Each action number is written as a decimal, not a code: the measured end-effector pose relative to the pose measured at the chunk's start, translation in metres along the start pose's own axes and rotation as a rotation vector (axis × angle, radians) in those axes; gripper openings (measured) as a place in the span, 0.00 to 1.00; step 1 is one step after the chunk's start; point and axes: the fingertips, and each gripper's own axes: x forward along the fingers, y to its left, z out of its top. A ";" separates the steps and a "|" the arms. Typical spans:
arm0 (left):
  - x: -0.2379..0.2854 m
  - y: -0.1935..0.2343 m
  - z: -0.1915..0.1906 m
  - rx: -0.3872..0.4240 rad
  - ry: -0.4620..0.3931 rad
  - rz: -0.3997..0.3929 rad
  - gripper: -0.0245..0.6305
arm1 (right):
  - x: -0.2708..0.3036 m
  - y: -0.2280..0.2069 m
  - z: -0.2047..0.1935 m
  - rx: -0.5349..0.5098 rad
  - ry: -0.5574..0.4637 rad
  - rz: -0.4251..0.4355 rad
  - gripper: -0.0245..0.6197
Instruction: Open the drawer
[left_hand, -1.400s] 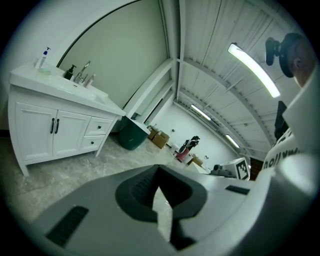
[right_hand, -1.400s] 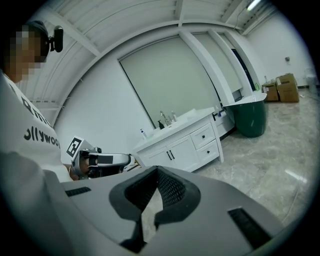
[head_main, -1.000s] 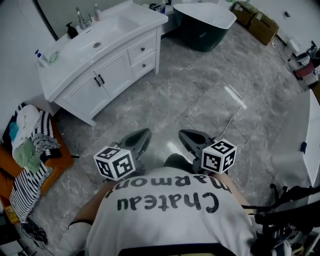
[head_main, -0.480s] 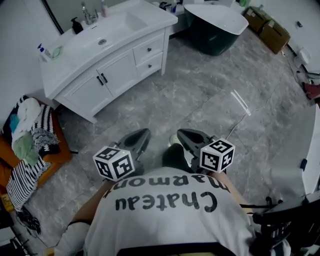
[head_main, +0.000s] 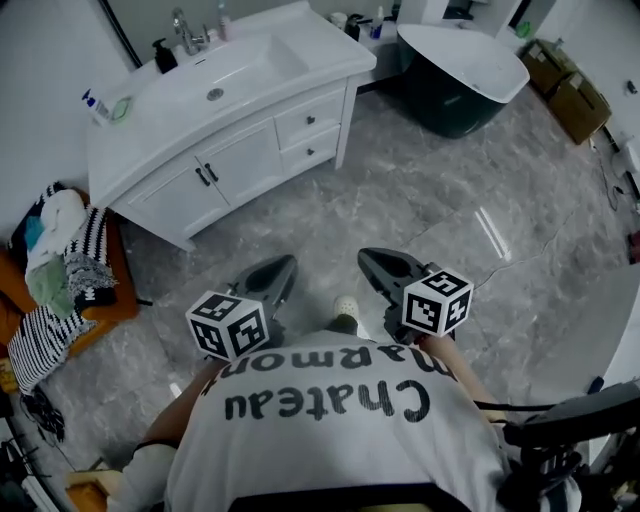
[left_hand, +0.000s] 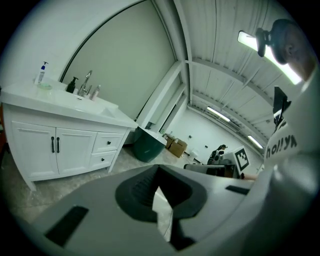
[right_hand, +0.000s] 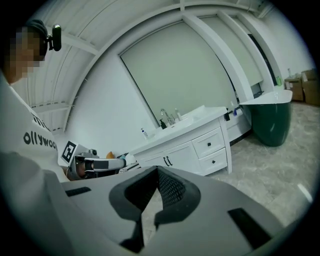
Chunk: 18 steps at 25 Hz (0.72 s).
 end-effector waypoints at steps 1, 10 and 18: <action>0.007 0.001 0.005 -0.004 -0.005 0.010 0.05 | 0.002 -0.008 0.006 -0.004 0.002 0.007 0.05; 0.064 0.026 0.034 -0.061 -0.054 0.096 0.05 | 0.012 -0.071 0.034 -0.036 0.064 0.022 0.05; 0.098 0.039 0.042 -0.067 -0.068 0.173 0.05 | 0.015 -0.126 0.046 -0.045 0.118 0.001 0.05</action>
